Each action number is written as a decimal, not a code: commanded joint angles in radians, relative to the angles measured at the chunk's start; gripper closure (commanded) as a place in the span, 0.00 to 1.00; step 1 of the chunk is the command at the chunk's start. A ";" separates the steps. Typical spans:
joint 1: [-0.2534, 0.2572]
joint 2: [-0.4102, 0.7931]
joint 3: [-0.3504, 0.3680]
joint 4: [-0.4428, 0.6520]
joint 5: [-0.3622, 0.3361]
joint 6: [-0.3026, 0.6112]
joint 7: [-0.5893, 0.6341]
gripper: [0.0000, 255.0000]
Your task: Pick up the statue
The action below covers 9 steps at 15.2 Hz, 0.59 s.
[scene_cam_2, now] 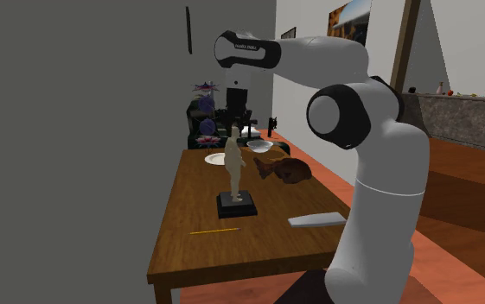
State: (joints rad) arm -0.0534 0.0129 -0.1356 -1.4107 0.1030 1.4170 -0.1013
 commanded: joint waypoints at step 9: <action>-0.004 0.040 -0.003 0.121 0.007 -0.083 0.004 1.00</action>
State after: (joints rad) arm -0.0568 0.0475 -0.1383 -1.3100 0.1089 1.3478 -0.0985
